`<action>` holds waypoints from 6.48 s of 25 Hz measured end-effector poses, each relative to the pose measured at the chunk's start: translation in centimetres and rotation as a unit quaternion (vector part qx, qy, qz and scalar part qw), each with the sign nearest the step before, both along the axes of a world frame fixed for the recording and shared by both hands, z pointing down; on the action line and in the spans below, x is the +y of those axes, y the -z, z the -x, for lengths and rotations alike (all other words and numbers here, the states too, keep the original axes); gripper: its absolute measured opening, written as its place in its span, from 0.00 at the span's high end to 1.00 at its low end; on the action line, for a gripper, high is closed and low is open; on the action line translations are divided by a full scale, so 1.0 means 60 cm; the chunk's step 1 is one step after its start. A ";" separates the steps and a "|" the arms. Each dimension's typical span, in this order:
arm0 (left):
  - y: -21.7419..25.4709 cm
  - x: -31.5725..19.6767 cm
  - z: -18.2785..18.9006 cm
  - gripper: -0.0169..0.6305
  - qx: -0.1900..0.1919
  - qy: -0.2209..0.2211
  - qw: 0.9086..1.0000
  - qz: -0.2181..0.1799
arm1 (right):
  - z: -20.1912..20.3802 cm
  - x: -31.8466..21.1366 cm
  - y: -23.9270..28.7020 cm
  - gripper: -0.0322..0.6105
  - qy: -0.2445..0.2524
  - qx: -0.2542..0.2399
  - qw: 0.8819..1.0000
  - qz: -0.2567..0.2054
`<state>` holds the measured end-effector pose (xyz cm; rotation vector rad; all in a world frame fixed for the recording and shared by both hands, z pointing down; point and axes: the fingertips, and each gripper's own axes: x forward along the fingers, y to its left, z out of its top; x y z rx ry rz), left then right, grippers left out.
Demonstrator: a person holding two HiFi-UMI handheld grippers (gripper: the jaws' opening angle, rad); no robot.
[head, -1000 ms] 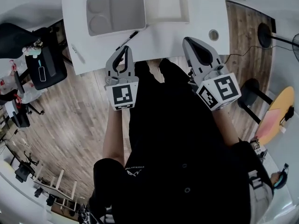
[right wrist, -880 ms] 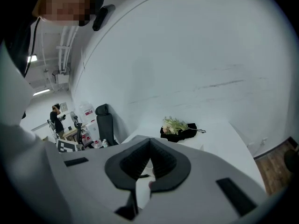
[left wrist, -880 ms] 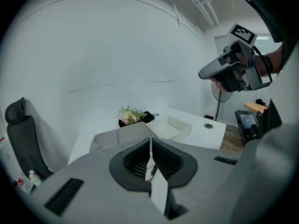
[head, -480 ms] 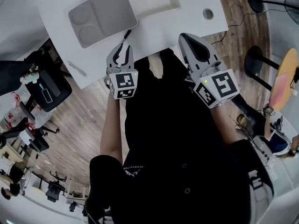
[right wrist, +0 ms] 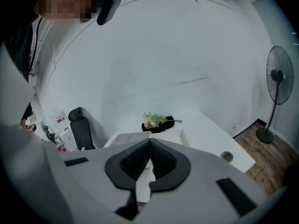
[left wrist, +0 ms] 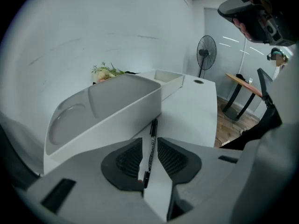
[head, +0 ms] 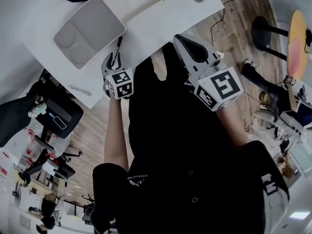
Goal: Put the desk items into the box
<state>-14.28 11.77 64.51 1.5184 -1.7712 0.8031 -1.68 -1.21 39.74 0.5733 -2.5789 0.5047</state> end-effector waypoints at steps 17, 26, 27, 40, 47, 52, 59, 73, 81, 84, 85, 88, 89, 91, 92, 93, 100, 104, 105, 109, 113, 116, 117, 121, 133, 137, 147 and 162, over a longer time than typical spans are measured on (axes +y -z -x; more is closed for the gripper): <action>-0.055 0.004 0.000 0.81 0.010 -0.033 0.998 0.043 | -0.027 -0.019 -0.003 0.95 -0.058 0.000 0.998 0.002; -0.053 0.000 -0.013 0.89 0.027 -0.021 0.998 0.045 | -0.018 -0.016 -0.007 0.95 -0.044 0.001 0.999 0.005; -0.053 0.000 -0.012 0.89 0.025 -0.019 0.999 0.045 | -0.015 -0.015 -0.007 0.95 -0.041 0.001 0.999 0.005; -0.054 -0.001 -0.012 0.90 0.039 -0.020 0.996 0.071 | 0.000 -0.016 -0.008 0.95 -0.013 0.002 1.000 0.005; 0.005 -0.035 -0.037 0.90 0.059 -0.015 0.998 -0.005 | -0.006 -0.033 -0.005 0.95 -0.007 0.001 1.000 0.005; 0.068 -0.066 -0.057 0.90 0.062 -0.006 0.997 -0.050 | -0.012 -0.041 0.005 0.95 0.014 -0.004 1.000 0.005; 0.147 -0.108 -0.067 0.90 0.064 0.036 0.990 -0.121 | -0.020 -0.064 0.014 0.95 0.050 -0.016 0.999 0.006; 0.328 -0.140 -0.086 0.90 0.006 0.136 0.965 -0.223 | -0.018 -0.106 0.067 0.95 0.138 -0.065 0.988 -0.006; 0.421 -0.124 -0.098 0.90 -0.036 0.188 0.943 -0.273 | -0.010 -0.112 0.097 0.95 0.187 -0.092 0.978 -0.018; 0.448 -0.118 -0.110 0.90 -0.052 0.203 0.935 -0.286 | -0.013 -0.118 0.106 0.95 0.200 -0.097 0.975 -0.023; 0.455 -0.117 -0.115 0.90 -0.057 0.206 0.933 -0.290 | -0.014 -0.120 0.108 0.95 0.204 -0.098 0.974 -0.025; 0.474 -0.116 -0.128 0.90 -0.074 0.209 0.929 -0.297 | -0.017 -0.125 0.116 0.95 0.213 -0.104 0.971 -0.030; 0.479 -0.116 -0.132 0.90 -0.078 0.210 0.927 -0.299 | -0.019 -0.126 0.119 0.95 0.216 -0.107 0.970 -0.031; 0.489 -0.116 -0.139 0.90 -0.086 0.213 0.925 -0.303 | -0.021 -0.128 0.123 0.95 0.221 -0.113 0.968 -0.032; 0.493 -0.117 -0.143 0.90 -0.088 0.214 0.923 -0.306 | -0.023 -0.129 0.125 0.95 0.224 -0.114 0.967 -0.032; 0.498 -0.118 -0.146 0.90 -0.091 0.216 0.922 -0.308 | -0.024 -0.130 0.125 0.95 0.228 -0.115 0.966 -0.032; 0.500 -0.133 -0.157 0.90 -0.090 0.221 0.919 -0.312 | -0.029 -0.146 0.121 0.95 0.238 -0.111 0.964 -0.038; 0.496 -0.155 -0.156 0.90 -0.088 0.214 0.923 -0.308 | -0.032 -0.166 0.121 0.95 0.231 -0.109 0.966 -0.036; 0.496 -0.160 -0.154 0.90 -0.088 0.212 0.923 -0.308 | -0.031 -0.170 0.120 0.95 0.229 -0.108 0.967 -0.036; 0.493 -0.178 -0.142 0.90 -0.086 0.203 0.927 -0.304 | -0.024 -0.181 0.115 0.95 0.226 -0.103 0.968 -0.033; 0.477 -0.203 -0.127 0.90 -0.077 0.189 0.934 -0.292 | -0.014 -0.195 0.104 0.95 0.219 -0.097 0.970 -0.031; 0.457 -0.227 -0.112 0.90 -0.067 0.176 0.941 -0.280 | -0.011 -0.210 0.095 0.95 0.205 -0.091 0.974 -0.029; 0.451 -0.234 -0.106 0.90 -0.063 0.171 0.944 -0.275 | -0.010 -0.216 0.094 0.95 0.200 -0.089 0.975 -0.029; 0.420 -0.266 -0.084 0.90 -0.047 0.150 0.955 -0.253 | -0.007 -0.242 0.086 0.95 0.172 -0.081 0.981 -0.026; 0.321 -0.365 -0.019 0.90 -0.006 0.081 0.979 -0.185 | -0.004 -0.298 0.049 0.95 0.088 -0.046 0.995 -0.014; 0.279 -0.395 -0.011 0.90 0.012 0.057 0.986 -0.159 | -0.010 -0.315 0.038 0.95 0.052 -0.032 0.998 -0.009; 0.171 -0.440 0.003 0.90 0.070 0.062 0.992 -0.090 | -0.042 -0.336 0.006 0.95 -0.028 0.003 1.000 0.005; 0.049 -0.477 0.006 0.90 0.078 0.021 0.997 0.013 | -0.082 -0.336 -0.025 0.95 -0.086 0.043 0.995 0.023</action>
